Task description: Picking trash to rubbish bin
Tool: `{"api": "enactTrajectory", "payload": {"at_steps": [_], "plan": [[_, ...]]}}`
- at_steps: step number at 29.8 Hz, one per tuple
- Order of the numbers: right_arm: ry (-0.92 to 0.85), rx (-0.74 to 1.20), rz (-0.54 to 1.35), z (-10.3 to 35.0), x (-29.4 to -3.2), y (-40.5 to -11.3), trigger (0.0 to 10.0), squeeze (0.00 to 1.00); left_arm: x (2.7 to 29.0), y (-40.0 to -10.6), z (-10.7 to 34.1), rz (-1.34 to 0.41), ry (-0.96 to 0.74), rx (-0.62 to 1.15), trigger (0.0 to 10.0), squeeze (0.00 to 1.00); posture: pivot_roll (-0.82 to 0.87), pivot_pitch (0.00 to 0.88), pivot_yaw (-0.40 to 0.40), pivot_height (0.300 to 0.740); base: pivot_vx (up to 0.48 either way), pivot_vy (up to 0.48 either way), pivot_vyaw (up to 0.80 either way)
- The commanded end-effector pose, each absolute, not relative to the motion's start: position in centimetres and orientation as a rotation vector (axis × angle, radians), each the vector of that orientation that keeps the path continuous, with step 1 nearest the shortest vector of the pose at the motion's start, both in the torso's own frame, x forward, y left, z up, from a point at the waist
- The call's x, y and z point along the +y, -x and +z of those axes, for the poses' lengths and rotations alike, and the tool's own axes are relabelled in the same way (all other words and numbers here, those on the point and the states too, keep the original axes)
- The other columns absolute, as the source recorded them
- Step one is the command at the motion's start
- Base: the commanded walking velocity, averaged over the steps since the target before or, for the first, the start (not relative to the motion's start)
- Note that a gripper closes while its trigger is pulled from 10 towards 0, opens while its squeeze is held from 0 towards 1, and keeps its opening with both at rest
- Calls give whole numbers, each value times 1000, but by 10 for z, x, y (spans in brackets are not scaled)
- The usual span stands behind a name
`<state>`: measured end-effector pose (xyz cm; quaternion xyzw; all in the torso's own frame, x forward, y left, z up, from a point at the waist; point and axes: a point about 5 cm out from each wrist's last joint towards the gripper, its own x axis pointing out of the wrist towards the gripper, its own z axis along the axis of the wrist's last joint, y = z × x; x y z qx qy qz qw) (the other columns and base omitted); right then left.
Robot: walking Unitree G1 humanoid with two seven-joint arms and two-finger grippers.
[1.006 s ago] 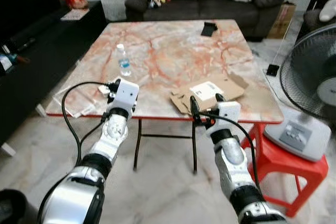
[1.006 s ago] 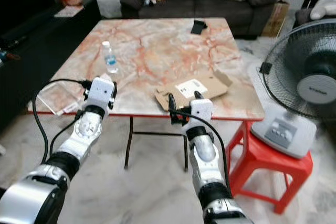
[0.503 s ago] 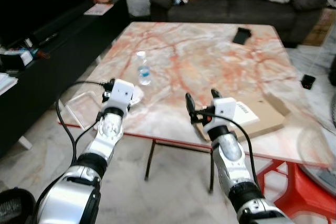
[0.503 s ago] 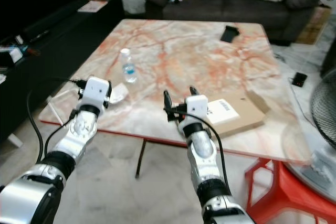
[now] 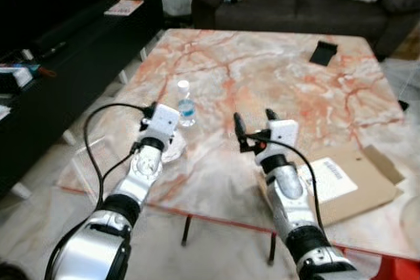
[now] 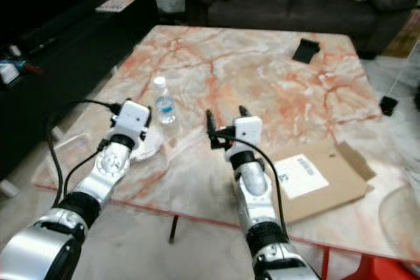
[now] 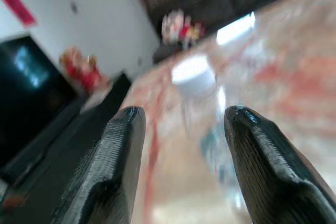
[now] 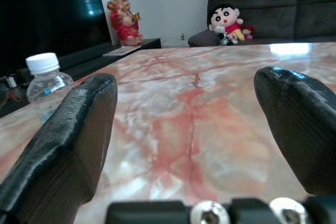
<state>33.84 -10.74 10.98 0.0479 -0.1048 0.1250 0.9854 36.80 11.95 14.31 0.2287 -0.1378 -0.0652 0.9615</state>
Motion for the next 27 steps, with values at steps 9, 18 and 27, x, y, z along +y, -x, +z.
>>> {"api": "enactTrajectory", "payload": {"at_steps": [9,18,27], "plan": [[-121,-212,278,112,-95,-338,10000,0,115,-343,132,-238,-574,-370,10000,0,-82,49,32,740,0,0,0],[-126,-209,276,111,-95,-337,10000,0,110,-336,121,-298,-658,-337,10000,0,-80,52,30,740,0,0,0],[-127,-206,278,110,-96,-336,10000,0,108,-345,98,-404,-1002,-155,10000,0,-84,63,20,740,0,0,0]]}}
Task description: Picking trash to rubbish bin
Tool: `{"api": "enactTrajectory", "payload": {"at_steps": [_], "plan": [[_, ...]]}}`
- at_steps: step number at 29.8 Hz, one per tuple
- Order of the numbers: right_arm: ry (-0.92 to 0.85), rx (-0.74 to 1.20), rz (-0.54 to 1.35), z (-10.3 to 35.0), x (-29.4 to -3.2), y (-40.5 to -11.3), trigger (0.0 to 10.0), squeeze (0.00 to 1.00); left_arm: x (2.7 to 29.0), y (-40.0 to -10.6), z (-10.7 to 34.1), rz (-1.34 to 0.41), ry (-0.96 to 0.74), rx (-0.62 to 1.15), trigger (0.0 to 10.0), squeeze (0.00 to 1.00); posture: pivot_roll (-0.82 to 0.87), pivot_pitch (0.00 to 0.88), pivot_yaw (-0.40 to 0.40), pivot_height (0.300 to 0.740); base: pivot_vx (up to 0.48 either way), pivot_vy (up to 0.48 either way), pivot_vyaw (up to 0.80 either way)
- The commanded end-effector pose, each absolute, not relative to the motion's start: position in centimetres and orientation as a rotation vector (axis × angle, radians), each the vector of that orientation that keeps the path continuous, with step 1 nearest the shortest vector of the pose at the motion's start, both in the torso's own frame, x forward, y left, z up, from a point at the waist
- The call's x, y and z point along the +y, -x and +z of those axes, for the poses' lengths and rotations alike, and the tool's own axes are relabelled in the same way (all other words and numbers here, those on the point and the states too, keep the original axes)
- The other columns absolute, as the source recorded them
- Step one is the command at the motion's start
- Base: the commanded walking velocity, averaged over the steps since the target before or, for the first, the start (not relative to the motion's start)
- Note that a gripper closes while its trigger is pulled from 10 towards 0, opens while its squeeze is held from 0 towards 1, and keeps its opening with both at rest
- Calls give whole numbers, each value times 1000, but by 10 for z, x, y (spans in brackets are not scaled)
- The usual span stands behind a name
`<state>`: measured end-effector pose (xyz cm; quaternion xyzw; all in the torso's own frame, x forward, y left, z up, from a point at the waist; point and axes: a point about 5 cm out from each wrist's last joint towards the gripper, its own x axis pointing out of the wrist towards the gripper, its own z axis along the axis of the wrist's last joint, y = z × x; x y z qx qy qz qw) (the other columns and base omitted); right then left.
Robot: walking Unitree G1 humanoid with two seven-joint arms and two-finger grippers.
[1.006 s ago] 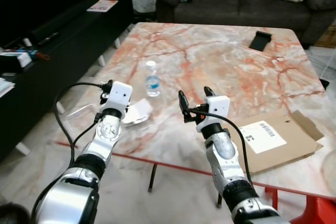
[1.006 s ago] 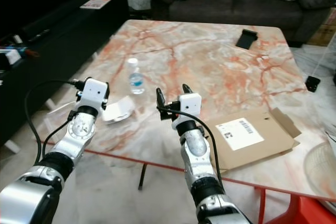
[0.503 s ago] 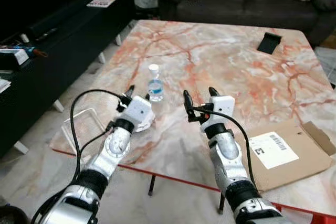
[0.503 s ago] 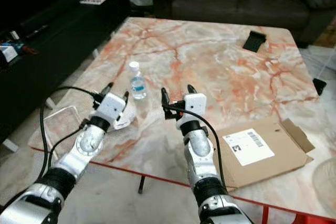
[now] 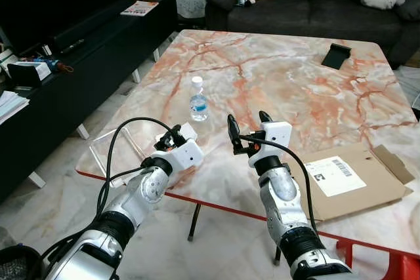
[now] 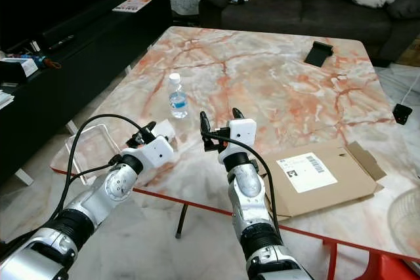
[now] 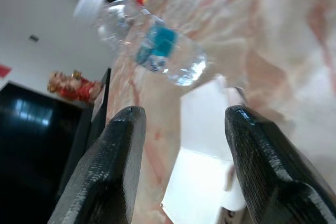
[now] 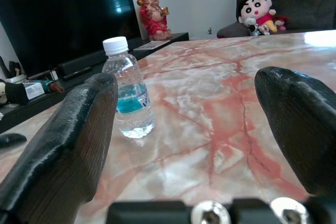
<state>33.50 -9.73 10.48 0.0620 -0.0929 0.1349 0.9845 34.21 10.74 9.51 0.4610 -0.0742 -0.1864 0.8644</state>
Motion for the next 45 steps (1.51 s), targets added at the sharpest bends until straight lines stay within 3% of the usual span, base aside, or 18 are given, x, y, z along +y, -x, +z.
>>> {"api": "enactTrajectory", "payload": {"at_steps": [1,10,11,17,18,45], "plan": [[-127,-205,278,110,-96,-336,10000,0,104,-344,99,-434,-1025,-167,10000,0,-83,65,18,740,0,0,0],[-126,-201,283,109,-96,-336,10000,0,90,-337,96,-495,-1035,-181,10000,0,-85,66,12,740,0,0,0],[-126,-201,283,110,-96,-336,10000,0,91,-338,96,-487,-1031,-178,10000,1000,-84,67,11,740,0,0,0],[-124,-201,286,110,-96,-336,10000,0,92,-340,98,-468,-1046,-180,10000,1000,-83,67,9,740,0,0,0],[-124,-201,286,110,-96,-336,10000,0,93,-340,97,-469,-1067,-173,10000,0,-84,66,8,740,0,0,0],[-126,-201,284,110,-96,-336,10000,0,121,-359,96,-285,-1183,-19,10000,0,-88,72,6,740,0,0,0]]}}
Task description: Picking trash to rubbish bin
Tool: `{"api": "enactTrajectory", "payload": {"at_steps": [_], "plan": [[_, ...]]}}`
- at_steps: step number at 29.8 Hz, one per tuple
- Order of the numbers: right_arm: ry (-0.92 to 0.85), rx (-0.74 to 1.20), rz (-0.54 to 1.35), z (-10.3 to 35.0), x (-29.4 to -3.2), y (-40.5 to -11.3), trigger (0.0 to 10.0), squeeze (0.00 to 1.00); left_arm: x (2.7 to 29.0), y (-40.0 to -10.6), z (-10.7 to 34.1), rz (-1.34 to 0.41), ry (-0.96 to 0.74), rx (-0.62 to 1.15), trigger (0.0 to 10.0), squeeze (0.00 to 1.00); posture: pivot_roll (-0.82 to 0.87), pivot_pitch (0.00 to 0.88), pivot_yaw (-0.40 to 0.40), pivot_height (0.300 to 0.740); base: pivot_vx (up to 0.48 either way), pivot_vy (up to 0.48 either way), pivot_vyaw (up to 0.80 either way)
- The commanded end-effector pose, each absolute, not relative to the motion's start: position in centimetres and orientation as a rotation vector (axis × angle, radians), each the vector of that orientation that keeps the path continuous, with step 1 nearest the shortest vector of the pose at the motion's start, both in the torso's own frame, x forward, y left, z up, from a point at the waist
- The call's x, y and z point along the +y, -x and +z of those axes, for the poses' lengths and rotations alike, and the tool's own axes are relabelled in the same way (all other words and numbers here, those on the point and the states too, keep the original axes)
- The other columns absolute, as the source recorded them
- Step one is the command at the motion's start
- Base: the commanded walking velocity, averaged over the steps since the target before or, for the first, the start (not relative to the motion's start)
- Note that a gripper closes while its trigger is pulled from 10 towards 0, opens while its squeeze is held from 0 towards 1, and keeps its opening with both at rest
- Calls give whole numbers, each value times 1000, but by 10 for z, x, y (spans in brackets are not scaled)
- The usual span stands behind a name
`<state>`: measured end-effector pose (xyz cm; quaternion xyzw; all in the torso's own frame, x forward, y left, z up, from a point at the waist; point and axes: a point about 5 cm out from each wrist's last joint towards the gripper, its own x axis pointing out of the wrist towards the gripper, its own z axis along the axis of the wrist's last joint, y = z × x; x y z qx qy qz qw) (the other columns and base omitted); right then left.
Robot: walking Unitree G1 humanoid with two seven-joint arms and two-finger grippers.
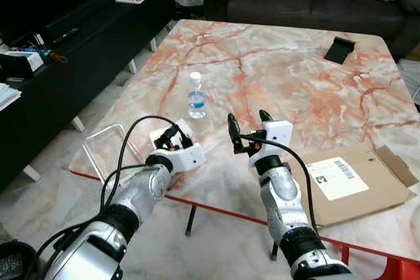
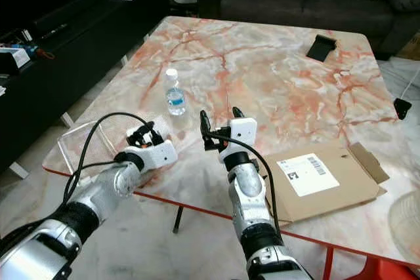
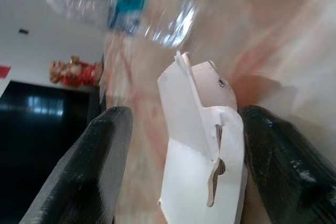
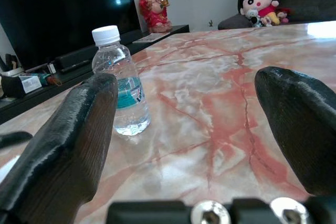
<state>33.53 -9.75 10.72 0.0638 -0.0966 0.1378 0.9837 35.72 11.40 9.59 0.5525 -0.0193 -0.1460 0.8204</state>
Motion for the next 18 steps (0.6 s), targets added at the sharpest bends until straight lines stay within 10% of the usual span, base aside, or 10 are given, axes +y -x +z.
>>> {"api": "enactTrajectory", "payload": {"at_steps": [1,2,4,8,9,18], "plan": [[-124,-199,284,110,-96,-336,10000,0,120,-361,98,-286,-1184,-19,10000,0,-90,73,4,740,0,0,0],[-124,-199,285,110,-96,-336,10000,0,119,-362,99,-289,-1183,-21,9216,0,-90,73,4,740,0,0,0],[-122,-197,286,110,-96,-336,10000,0,114,-366,105,-291,-1175,-40,1569,0,-90,73,4,740,0,0,0],[-121,-196,286,110,-96,-336,10000,0,113,-367,106,-289,-1173,-44,1569,0,-90,73,4,740,0,0,0],[-122,-196,284,110,-97,-336,10000,0,112,-368,108,-293,-1171,-42,0,0,-96,75,5,740,0,0,0],[-121,-191,280,108,-98,-335,10000,0,110,-369,105,-314,-1167,-12,0,0,-95,77,6,740,0,0,0]]}}
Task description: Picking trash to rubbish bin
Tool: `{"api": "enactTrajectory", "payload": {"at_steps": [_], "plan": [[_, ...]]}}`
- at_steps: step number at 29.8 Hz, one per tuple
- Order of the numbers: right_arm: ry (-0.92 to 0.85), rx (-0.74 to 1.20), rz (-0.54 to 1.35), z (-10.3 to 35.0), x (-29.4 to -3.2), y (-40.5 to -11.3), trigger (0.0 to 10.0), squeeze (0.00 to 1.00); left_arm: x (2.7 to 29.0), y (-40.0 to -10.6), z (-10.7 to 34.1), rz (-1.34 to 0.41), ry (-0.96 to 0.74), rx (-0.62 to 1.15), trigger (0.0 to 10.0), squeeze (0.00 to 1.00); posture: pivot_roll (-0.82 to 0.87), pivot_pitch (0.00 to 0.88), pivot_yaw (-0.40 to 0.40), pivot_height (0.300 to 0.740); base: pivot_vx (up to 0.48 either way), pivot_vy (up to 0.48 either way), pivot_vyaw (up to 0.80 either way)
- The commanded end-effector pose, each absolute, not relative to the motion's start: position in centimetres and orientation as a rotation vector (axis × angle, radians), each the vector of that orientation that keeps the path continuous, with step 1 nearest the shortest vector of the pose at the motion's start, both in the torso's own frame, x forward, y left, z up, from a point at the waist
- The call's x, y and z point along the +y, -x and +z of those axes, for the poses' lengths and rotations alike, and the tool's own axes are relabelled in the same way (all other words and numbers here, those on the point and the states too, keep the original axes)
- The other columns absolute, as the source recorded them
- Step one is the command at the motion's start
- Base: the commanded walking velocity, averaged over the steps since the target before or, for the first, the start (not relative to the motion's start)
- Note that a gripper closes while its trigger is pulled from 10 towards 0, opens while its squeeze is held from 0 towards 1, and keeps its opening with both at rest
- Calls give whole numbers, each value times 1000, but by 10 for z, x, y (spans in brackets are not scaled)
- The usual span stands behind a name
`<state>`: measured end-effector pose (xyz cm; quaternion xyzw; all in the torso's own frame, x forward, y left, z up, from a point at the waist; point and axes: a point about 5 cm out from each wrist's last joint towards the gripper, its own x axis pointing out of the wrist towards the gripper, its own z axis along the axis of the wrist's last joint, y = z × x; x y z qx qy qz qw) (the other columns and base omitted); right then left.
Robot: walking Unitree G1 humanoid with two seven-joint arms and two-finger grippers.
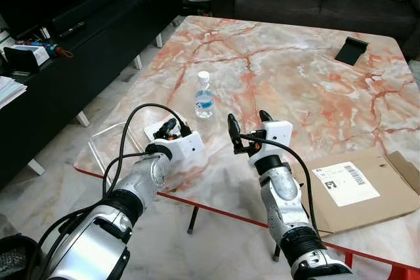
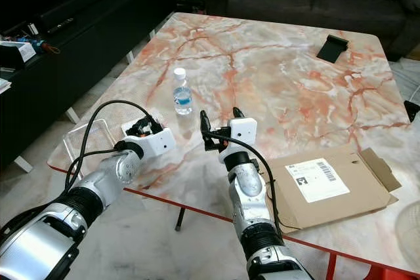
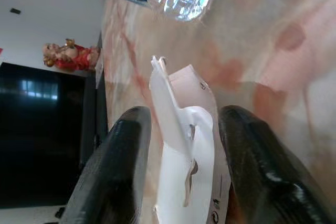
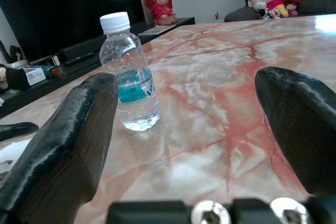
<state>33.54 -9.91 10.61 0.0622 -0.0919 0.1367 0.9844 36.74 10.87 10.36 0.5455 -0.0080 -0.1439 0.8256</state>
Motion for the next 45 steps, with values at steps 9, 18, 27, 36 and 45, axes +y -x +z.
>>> {"api": "enactTrajectory", "payload": {"at_steps": [9,18,27,36,45], "plan": [[-123,-193,275,109,-98,-337,10000,0,112,-371,106,-315,-1169,-6,0,0,-92,70,15,740,0,0,0],[-123,-194,271,109,-99,-337,10000,0,115,-372,108,-295,-1176,-8,0,0,-90,61,22,740,0,0,0],[-130,-201,267,111,-97,-338,10000,0,128,-372,120,-69,-1091,-132,2353,0,-80,46,39,740,0,0,0],[-133,-215,275,114,-93,-340,10000,0,131,-363,127,64,-734,-196,10000,0,-68,23,45,740,0,0,0],[-133,-262,252,121,-97,-340,10000,0,108,-357,147,7,-507,-370,10000,0,-81,2,46,740,0,0,0]]}}
